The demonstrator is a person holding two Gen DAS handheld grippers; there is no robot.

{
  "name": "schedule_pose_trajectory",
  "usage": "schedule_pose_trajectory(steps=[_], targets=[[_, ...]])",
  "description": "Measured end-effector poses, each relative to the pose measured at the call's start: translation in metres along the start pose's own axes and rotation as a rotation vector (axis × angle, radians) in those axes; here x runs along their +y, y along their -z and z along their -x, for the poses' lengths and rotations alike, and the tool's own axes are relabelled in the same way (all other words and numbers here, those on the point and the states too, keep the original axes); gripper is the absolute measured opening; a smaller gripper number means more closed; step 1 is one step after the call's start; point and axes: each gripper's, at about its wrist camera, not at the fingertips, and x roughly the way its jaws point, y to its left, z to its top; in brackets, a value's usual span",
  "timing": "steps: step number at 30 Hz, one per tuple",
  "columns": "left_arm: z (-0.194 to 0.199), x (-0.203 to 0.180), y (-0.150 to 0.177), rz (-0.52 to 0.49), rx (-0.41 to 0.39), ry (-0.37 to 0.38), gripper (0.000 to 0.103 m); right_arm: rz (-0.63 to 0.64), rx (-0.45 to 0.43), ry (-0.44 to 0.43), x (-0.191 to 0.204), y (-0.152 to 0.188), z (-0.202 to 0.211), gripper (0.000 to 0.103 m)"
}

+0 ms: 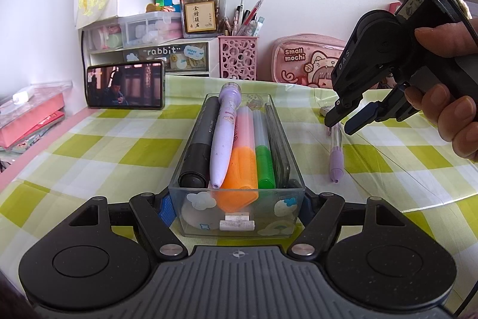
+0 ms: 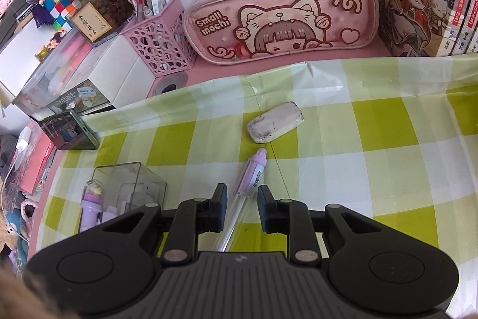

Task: Organize stationery
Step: 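Move the right gripper to the second lavender pen and grasp it, then carry the lavender pen over the clear box and lower it inside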

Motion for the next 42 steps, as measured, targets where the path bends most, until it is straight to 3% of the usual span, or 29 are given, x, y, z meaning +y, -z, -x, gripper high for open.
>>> schedule_pose_trajectory(steps=[11,13,24,35,40,42], targets=[[0.0,0.0,0.0,0.0,0.0,0.0,0.073,0.024,-0.009,0.015,0.006,0.002,-0.007,0.038],[0.0,0.0,0.0,0.0,0.0,0.0,0.073,0.047,-0.023,0.032,0.008,0.004,-0.007,0.032],[0.0,0.0,0.0,0.0,0.0,0.0,0.073,0.054,-0.068,0.011,0.012,0.013,0.002,0.029],[0.0,0.0,0.0,0.0,0.0,0.0,0.073,0.071,-0.124,-0.049,0.023,0.016,0.022,0.029],[0.0,0.0,0.0,0.0,0.0,0.0,0.073,0.017,-0.1,-0.176,0.016,0.016,0.025,0.029],[0.0,0.0,0.0,0.0,0.0,0.0,0.073,0.014,-0.104,-0.171,0.017,0.017,0.026,0.029]])
